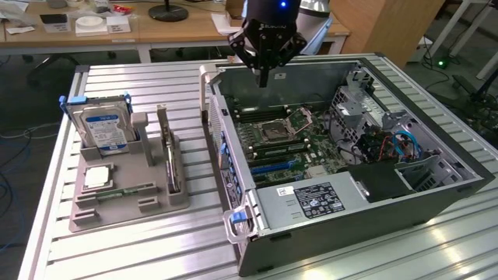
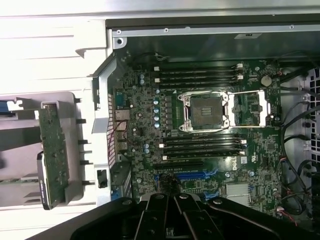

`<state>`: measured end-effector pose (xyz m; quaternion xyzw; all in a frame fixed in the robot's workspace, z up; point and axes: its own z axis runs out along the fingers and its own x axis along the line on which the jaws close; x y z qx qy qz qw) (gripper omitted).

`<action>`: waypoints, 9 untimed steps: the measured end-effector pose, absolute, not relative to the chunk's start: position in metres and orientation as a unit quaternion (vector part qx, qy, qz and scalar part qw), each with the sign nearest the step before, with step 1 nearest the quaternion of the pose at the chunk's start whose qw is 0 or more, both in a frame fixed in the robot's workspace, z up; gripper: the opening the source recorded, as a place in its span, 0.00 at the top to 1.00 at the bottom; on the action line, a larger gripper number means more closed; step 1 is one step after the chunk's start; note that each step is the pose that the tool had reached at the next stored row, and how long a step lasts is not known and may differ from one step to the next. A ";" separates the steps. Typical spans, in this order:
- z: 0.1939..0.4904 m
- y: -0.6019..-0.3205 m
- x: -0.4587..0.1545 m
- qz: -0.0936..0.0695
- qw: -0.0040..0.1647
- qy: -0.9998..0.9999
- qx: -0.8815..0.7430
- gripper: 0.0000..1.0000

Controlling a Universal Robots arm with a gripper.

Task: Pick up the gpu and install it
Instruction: 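Reach for the gpu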

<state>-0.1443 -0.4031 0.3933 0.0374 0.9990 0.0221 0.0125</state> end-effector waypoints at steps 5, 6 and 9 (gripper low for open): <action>0.393 -0.404 -0.149 0.022 0.013 0.999 0.037 0.90; 0.393 -0.404 -0.150 0.022 0.012 0.999 0.037 0.90; 0.393 -0.404 -0.152 0.022 0.012 0.999 0.037 0.90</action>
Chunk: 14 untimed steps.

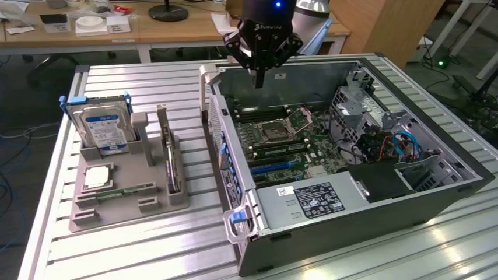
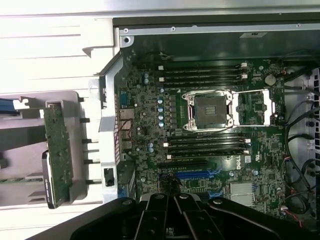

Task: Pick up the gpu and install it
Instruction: 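Reach for the gpu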

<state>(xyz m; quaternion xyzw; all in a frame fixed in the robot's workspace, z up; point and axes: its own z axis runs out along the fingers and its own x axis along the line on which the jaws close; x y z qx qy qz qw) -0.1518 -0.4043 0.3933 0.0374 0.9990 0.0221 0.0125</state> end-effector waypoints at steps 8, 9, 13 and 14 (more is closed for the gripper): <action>0.393 -0.406 -0.158 0.022 0.013 0.999 0.037 0.90; 0.393 -0.406 -0.159 0.022 0.012 0.999 0.037 0.90; 0.393 -0.406 -0.161 0.022 0.012 0.999 0.037 0.90; 0.393 -0.406 -0.162 0.022 0.013 0.999 0.037 0.90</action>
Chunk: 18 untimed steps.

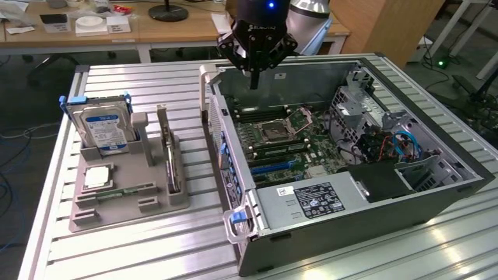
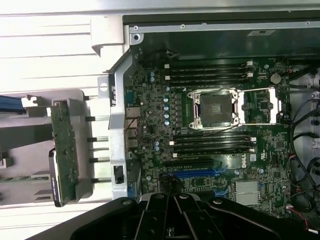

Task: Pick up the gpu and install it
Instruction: 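Reach for the gpu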

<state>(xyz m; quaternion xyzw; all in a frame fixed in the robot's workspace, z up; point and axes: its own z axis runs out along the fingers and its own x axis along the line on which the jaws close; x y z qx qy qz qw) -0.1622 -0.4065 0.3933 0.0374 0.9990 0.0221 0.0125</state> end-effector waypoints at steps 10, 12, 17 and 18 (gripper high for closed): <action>0.393 -0.410 -0.172 0.022 0.013 0.999 0.037 0.90; 0.393 -0.411 -0.174 0.022 0.012 0.999 0.037 0.90; 0.393 -0.413 -0.179 0.022 0.012 0.999 0.037 0.90; 0.393 -0.414 -0.181 0.022 0.012 0.999 0.037 0.90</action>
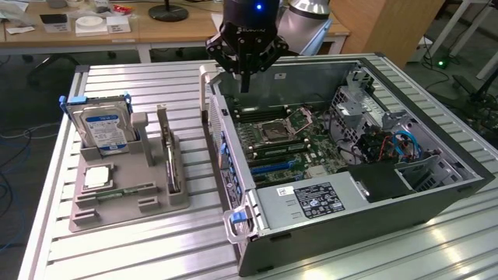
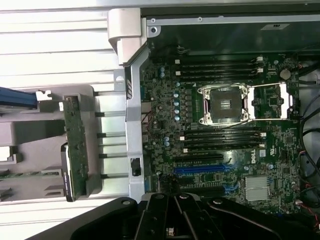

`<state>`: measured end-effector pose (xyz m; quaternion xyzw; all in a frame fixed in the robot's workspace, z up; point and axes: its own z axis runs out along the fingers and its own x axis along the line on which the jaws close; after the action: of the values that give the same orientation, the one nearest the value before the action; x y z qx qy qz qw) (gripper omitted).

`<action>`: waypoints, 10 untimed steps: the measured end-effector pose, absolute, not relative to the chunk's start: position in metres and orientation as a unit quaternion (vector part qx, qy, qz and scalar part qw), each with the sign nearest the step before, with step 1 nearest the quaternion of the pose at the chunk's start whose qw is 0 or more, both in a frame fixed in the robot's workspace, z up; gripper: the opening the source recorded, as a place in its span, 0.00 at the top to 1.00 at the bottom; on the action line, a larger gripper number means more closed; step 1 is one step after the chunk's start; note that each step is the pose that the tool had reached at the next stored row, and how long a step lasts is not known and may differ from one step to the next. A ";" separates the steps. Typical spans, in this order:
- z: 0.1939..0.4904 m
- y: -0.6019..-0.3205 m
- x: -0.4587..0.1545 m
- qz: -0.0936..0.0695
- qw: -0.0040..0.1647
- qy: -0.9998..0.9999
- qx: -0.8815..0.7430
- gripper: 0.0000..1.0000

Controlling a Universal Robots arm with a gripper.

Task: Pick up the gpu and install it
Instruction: 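Reach for the gpu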

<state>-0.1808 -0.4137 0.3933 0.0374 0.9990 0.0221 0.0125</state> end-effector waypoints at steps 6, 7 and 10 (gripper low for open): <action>0.393 -0.416 -0.184 0.022 0.013 0.999 0.037 0.90; 0.393 -0.416 -0.185 0.022 0.013 0.999 0.037 0.90; 0.393 -0.417 -0.186 0.022 0.012 0.999 0.037 0.90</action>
<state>-0.1865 -0.4167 0.3933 0.0374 0.9990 0.0221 0.0125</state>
